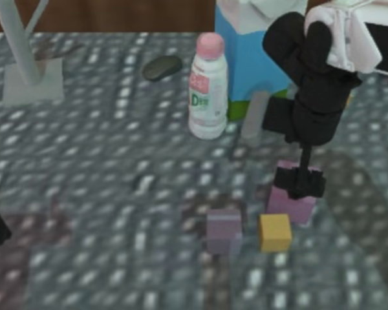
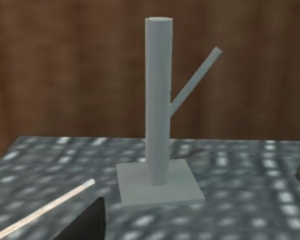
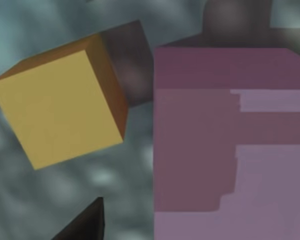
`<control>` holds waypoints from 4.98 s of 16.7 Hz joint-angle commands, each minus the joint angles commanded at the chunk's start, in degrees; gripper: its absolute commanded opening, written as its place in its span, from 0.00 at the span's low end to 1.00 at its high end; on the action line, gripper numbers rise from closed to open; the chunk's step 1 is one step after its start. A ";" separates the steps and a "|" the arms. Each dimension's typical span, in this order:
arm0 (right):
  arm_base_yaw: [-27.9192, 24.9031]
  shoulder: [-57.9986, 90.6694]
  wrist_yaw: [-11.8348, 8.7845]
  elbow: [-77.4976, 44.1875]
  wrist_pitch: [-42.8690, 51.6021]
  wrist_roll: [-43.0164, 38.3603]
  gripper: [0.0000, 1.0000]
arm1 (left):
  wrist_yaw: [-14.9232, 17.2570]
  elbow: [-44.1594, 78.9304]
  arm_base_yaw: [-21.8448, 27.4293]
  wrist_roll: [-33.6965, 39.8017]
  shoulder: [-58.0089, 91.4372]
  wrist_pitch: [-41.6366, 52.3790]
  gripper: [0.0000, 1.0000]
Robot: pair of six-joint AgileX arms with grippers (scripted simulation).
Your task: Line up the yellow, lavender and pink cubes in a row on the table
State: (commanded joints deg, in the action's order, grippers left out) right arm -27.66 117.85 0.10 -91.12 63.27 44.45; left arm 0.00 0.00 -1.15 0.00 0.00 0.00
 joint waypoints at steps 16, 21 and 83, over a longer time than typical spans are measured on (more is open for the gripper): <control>-0.09 7.38 0.06 10.29 -17.68 -0.19 0.92 | 0.00 0.00 0.00 0.00 0.00 0.00 1.00; -0.09 7.38 0.06 10.29 -17.68 -0.19 0.55 | 0.00 0.00 0.00 0.00 0.00 0.00 1.00; -27.08 26.65 0.36 -29.88 2.88 -9.76 0.00 | 0.00 0.00 0.00 0.00 0.00 0.00 1.00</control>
State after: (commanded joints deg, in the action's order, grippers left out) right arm -54.74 144.50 0.47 -121.00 66.15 34.69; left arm 0.00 0.00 -1.15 0.00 0.00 0.00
